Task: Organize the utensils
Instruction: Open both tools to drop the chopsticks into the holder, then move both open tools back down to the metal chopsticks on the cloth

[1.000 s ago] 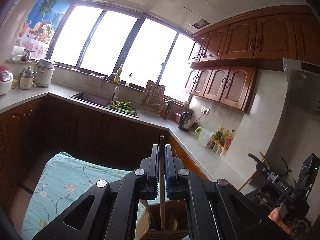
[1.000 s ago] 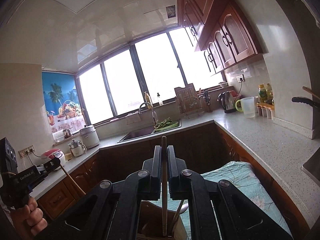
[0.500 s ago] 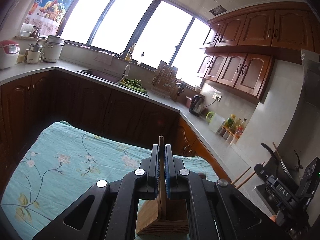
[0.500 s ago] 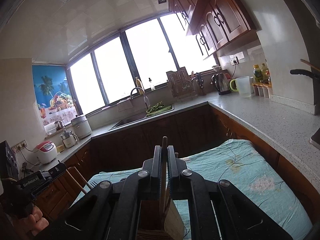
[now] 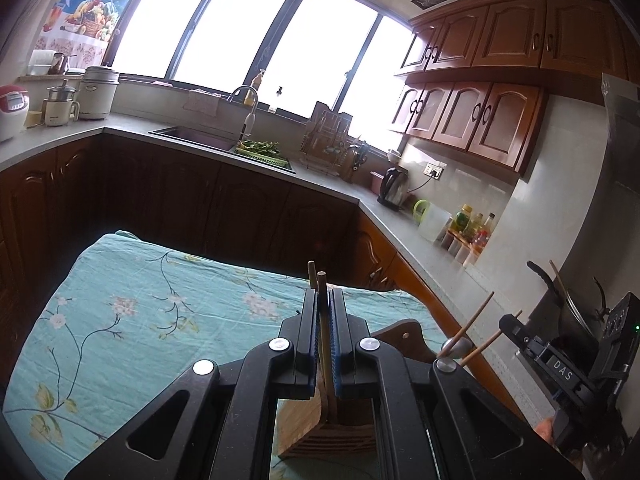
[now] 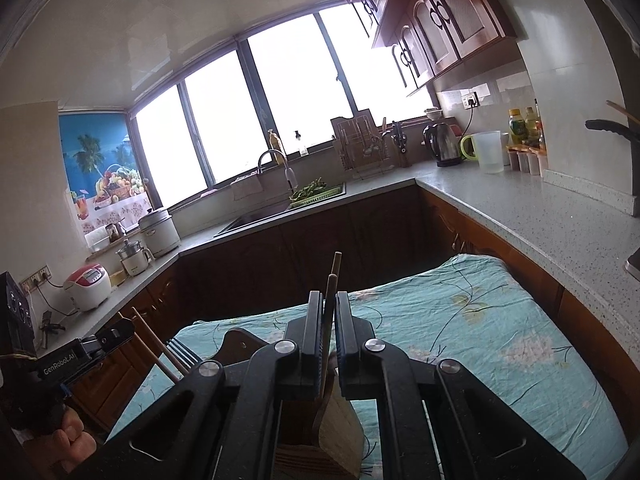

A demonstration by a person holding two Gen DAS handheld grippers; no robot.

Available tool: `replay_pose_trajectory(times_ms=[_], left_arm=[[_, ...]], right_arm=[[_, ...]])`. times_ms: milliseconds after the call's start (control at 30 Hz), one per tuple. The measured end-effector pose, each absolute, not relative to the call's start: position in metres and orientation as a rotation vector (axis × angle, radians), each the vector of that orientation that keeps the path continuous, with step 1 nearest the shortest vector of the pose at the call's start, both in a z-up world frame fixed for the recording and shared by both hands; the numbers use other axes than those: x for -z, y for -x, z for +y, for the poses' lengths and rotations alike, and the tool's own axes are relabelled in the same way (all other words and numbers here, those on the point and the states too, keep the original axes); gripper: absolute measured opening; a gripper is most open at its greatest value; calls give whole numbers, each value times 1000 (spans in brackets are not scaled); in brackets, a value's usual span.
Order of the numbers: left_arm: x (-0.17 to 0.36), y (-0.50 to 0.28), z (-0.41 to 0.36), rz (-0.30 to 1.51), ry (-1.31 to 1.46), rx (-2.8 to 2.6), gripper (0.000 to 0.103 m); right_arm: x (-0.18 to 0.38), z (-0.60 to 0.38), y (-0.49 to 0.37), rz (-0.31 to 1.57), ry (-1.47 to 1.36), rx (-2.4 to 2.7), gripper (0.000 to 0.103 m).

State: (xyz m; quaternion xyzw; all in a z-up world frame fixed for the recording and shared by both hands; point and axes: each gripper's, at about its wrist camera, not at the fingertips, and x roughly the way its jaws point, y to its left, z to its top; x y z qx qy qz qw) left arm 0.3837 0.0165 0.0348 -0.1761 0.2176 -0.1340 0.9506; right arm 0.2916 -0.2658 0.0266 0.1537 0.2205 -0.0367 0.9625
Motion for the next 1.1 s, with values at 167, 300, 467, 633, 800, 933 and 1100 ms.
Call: replay_pose_trajectory(times_ms=[167,300,467,633,800,933,1100], left_arm=[[-33,-379,26,450,363,284,3],[-32,-376,37,467,382,289,12],[-38,-365,46,454,393,250,46],[-39,-343,49,468,393,212,75],[-37,-311,48,484,383,196,81],[-36,-287,50,507,375,183,83],[-37,-258,57,538,368,180,85]], right_arm=[[-27,-267,-295,456,-316,73,6],[-27,-269,-294,460,-328,64,12],[-34,-273,-282,421,-363,55,51],[-42,-271,-264,390,-379,35,89],[-44,-265,-242,385,-378,24,99],[-42,-263,-224,404,-395,2,99],[-40,-261,-202,422,-402,2,100]])
